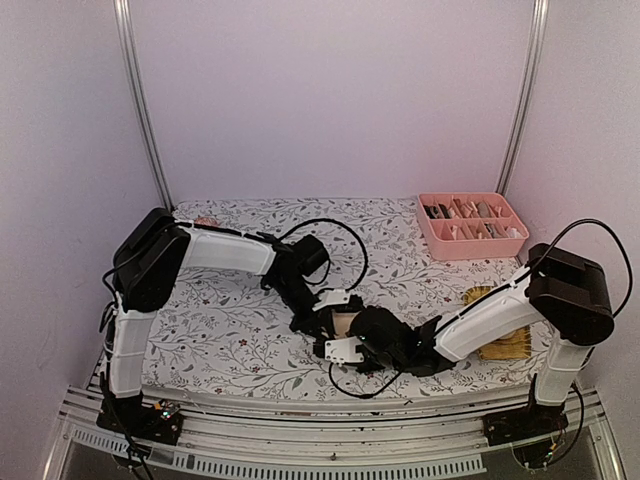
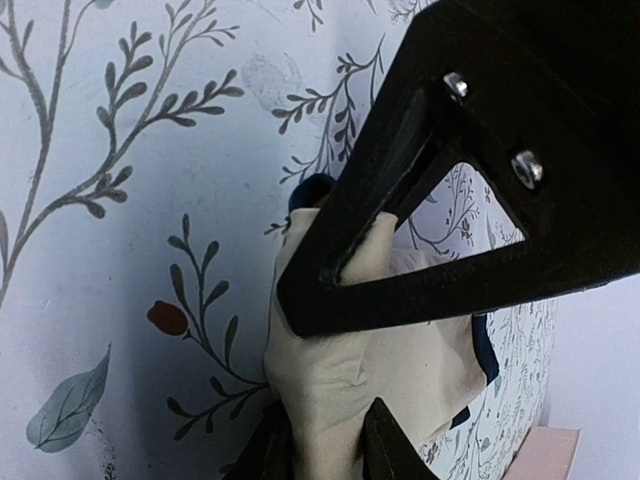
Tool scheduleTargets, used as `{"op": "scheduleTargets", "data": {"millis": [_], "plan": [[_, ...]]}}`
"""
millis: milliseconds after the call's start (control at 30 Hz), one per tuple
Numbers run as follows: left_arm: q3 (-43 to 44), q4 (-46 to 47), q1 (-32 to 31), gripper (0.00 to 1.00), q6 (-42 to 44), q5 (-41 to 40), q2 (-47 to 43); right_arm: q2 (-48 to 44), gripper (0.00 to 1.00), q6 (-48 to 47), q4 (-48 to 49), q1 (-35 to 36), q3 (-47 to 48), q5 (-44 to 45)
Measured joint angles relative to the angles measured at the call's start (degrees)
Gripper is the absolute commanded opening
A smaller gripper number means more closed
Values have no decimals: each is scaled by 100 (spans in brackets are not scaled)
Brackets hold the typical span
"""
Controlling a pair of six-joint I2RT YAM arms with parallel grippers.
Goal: Roll the underwear
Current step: Roll the underwear at the center of the board.
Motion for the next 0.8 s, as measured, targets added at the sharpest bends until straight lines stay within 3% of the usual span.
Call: {"op": "scheduleTargets", "data": {"millis": [67, 133, 333, 433, 533, 800], "plan": [[0, -20, 15, 0, 11, 2, 0, 55, 20, 24, -50, 0, 72, 33], [0, -26, 28, 9, 26, 4, 0, 74, 15, 52, -90, 0, 103, 52], [-282, 179, 81, 56, -20, -35, -205, 76, 14, 350, -420, -24, 251, -87], [-625, 380, 136, 75, -70, -203, -566, 63, 13, 601, -647, -111, 361, -330], [-942, 647, 264, 83, -114, -372, -994, 22, 13, 841, -896, -238, 468, -680], [-2535, 2284, 522, 81, -195, -850, -2514, -15, 13, 1578, -1705, -726, 922, -1985]]}}
